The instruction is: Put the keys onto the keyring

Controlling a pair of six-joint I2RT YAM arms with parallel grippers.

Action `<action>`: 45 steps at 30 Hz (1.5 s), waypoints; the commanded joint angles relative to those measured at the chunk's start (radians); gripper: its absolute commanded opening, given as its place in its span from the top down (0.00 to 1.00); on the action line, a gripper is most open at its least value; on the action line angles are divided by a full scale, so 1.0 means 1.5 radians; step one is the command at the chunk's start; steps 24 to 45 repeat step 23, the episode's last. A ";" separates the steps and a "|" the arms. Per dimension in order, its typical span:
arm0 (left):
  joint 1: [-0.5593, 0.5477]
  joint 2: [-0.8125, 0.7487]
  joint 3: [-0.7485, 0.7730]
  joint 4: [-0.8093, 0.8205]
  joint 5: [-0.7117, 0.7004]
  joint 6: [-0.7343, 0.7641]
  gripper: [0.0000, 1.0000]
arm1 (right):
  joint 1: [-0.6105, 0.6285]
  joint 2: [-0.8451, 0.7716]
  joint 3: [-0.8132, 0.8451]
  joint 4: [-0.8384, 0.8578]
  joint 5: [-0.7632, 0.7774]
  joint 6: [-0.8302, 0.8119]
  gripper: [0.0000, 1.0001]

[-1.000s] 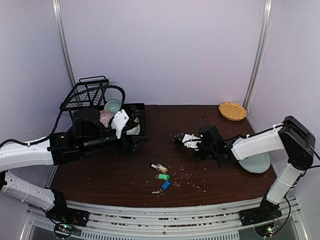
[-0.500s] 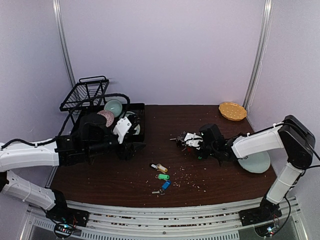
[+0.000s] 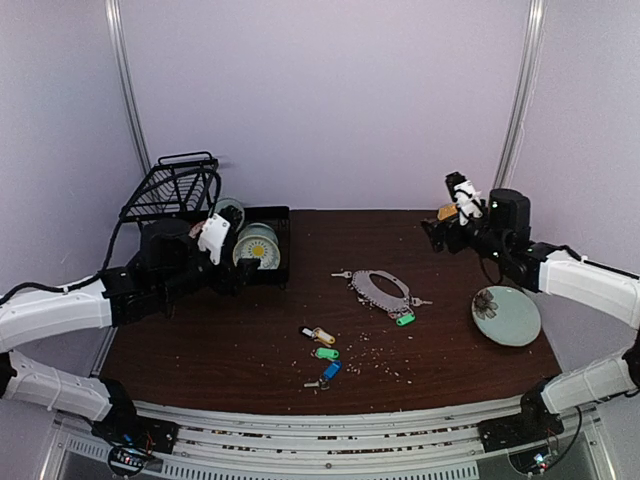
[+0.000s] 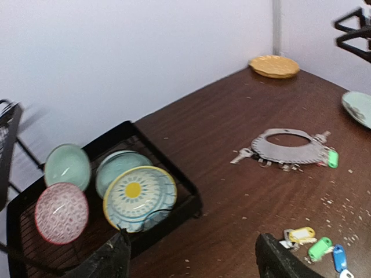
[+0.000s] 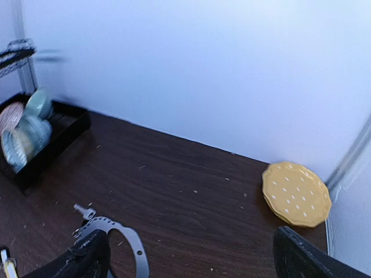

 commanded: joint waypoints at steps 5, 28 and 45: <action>0.181 -0.108 -0.129 0.186 -0.192 -0.114 0.20 | -0.146 -0.079 -0.143 0.051 0.125 0.383 0.00; 0.352 0.021 -0.275 0.443 -0.353 -0.114 0.15 | -0.149 -0.139 -0.346 0.223 0.416 0.390 0.00; 0.352 0.021 -0.275 0.443 -0.353 -0.114 0.15 | -0.149 -0.139 -0.346 0.223 0.416 0.390 0.00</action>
